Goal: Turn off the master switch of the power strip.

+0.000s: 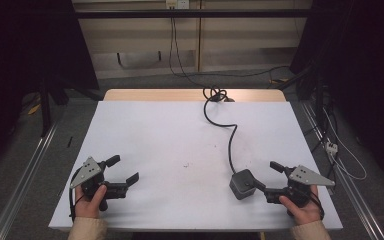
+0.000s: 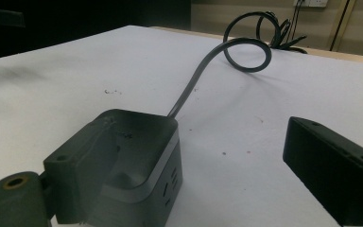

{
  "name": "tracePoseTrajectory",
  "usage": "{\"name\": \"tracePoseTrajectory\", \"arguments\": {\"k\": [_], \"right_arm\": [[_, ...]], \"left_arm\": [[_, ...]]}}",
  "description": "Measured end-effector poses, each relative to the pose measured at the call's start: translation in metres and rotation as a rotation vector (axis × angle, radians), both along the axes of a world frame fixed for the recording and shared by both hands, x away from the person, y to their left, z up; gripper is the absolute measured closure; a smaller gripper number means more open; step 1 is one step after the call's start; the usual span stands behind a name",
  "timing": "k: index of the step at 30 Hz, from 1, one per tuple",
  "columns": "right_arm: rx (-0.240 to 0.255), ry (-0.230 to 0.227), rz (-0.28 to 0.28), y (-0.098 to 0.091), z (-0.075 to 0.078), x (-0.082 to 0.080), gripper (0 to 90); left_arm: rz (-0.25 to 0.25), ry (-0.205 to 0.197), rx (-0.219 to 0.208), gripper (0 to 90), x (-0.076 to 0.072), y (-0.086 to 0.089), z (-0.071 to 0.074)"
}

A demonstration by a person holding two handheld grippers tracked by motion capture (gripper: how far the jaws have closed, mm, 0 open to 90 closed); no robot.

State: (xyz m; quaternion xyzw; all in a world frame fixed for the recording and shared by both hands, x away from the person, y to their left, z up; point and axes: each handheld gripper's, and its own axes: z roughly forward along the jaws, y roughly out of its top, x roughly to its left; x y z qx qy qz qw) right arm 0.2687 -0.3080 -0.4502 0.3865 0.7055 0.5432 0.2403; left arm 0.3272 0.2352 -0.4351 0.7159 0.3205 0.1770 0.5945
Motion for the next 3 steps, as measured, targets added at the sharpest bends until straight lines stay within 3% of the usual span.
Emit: {"name": "tracePoseTrajectory", "arguments": {"k": [3], "right_arm": [[-0.003, 0.007, 0.002, 0.0011, 0.0002, 0.0008, 10.8]], "left_arm": [[0.0, 0.005, -0.005, 2.9, 0.0001, -0.0004, -0.001]]}}
